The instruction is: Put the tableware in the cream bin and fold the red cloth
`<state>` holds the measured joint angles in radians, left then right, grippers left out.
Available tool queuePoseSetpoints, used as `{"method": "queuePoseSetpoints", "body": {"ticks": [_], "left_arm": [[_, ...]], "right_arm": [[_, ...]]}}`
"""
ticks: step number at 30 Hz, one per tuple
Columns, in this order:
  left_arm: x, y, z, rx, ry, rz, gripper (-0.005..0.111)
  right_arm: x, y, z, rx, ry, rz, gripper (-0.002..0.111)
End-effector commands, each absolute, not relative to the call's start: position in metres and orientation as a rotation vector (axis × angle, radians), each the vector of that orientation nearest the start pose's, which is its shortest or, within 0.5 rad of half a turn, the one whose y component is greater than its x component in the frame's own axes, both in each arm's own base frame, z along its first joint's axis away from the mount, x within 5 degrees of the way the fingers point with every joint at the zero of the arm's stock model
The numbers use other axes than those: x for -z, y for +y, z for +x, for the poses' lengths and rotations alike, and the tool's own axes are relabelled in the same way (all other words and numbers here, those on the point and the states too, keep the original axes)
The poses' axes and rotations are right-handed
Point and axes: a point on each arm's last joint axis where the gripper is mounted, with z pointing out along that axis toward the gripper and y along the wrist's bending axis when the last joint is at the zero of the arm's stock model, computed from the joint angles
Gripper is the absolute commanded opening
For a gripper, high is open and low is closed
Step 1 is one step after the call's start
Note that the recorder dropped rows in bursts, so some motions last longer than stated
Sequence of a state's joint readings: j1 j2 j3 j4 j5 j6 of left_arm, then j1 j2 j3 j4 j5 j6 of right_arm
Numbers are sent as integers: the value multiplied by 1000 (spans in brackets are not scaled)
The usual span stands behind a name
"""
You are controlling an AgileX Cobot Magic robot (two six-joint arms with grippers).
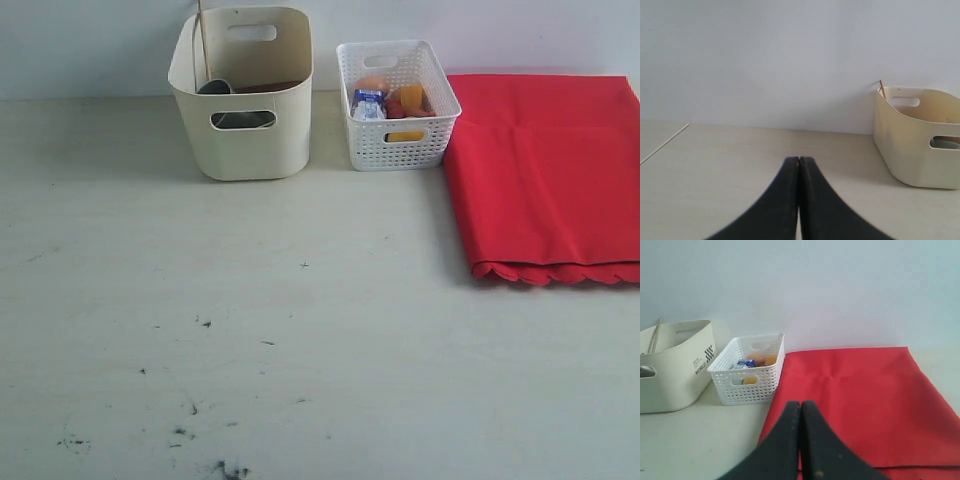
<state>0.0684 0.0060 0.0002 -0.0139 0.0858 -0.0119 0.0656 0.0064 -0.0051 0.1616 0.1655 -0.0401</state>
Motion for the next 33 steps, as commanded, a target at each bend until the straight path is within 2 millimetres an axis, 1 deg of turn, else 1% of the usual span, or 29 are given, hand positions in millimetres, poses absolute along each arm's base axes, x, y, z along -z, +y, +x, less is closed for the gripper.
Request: {"method": "queuePoseSetpoints", "body": {"ticks": [1, 5, 11, 15, 17, 21, 33], "left_arm": [[-205, 4, 56, -32, 1570, -78, 2], [-205, 4, 56, -32, 1570, -78, 2], [-205, 4, 56, -32, 1570, -78, 2], [-205, 4, 56, -32, 1570, -78, 2], [-205, 4, 56, -32, 1570, -78, 2], [-205, 4, 56, -32, 1570, -78, 2], [-205, 4, 56, -32, 1570, -78, 2]], "right_arm": [[-196, 7, 56, -159, 1670, 4, 0], [-196, 7, 56, -156, 1672, 0, 0], [-192, 8, 55, -161, 1725, -7, 0], [-192, 4, 55, -114, 1722, 48, 0], [-192, 4, 55, -114, 1722, 48, 0], [-192, 4, 55, -65, 1722, -7, 0], [-192, 4, 55, -71, 1719, 1, 0]]}}
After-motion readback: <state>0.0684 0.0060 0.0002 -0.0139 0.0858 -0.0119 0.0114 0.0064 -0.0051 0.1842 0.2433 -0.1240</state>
